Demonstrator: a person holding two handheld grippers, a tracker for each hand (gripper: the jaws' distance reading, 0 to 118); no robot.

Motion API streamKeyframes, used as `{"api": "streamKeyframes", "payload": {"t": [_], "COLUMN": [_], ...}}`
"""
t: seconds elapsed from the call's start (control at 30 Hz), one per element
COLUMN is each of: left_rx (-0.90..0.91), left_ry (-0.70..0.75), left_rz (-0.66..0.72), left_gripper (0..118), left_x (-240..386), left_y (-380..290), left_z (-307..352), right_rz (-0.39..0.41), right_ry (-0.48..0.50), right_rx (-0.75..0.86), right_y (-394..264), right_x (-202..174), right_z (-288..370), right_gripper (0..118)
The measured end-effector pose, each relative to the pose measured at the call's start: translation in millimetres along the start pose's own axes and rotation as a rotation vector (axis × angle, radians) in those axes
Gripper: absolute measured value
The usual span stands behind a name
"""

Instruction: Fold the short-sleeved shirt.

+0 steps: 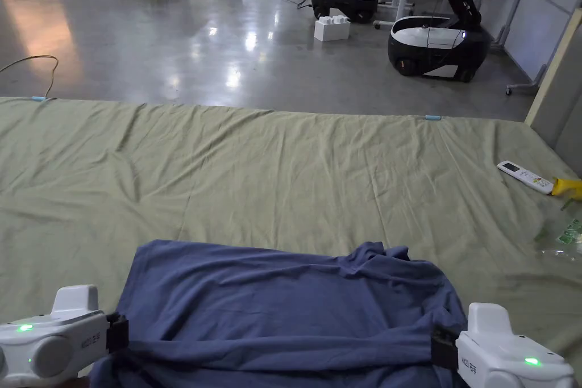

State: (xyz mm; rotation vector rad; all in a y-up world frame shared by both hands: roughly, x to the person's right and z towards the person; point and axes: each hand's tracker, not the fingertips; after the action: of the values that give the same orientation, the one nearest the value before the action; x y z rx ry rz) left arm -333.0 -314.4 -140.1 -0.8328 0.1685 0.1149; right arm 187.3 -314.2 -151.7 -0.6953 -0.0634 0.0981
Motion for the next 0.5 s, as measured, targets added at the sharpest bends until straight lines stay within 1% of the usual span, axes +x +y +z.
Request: {"api": "streamKeyframes", "payload": {"t": [0.03,0.07,0.1,0.2,0.33,0.4,0.43,0.47,0.5], "left_rx": [0.037,0.061,0.107,0.233,0.427,0.511,0.549,0.569,0.594], "left_ry": [-0.013,-0.020,-0.042,-0.056,-0.032,-0.045,-0.059,-0.059,-0.045], "left_rz": [-0.010,-0.017,-0.018,-0.026,-0.021,-0.015,-0.009,-0.009,-0.005], "left_gripper": [43,56,63,63,63,61,59,54,43], "left_x": [0.3,2.0,4.8,15.3,31.9,37.8,35.4,36.9,39.0], "left_y": [0.3,-0.8,-2.4,-5.8,-16.3,-21.7,-23.9,-25.1,-26.3], "left_z": [9.4,17.0,30.4,66.3,110.9,129.1,133.8,139.7,146.3], "right_rz": [-0.011,-0.018,-0.024,-0.028,-0.057,-0.061,-0.049,-0.035,-0.034], "right_ry": [-0.005,-0.004,0.001,0.015,0.037,0.054,0.068,0.080,0.079], "right_rx": [0.036,0.076,0.121,0.257,0.430,0.503,0.536,0.566,0.586], "right_y": [0.7,1.1,0.5,0.8,0.9,2.1,3.2,4.8,5.6], "right_x": [-1.0,-2.9,-5.5,-18.1,-40.3,-53.0,-59.2,-64.6,-70.9], "right_z": [10.0,20.9,32.1,66.2,112.1,130.9,140.3,148.4,154.8], "right_gripper": [81,82,82,82,82,78,67,52,37]}}
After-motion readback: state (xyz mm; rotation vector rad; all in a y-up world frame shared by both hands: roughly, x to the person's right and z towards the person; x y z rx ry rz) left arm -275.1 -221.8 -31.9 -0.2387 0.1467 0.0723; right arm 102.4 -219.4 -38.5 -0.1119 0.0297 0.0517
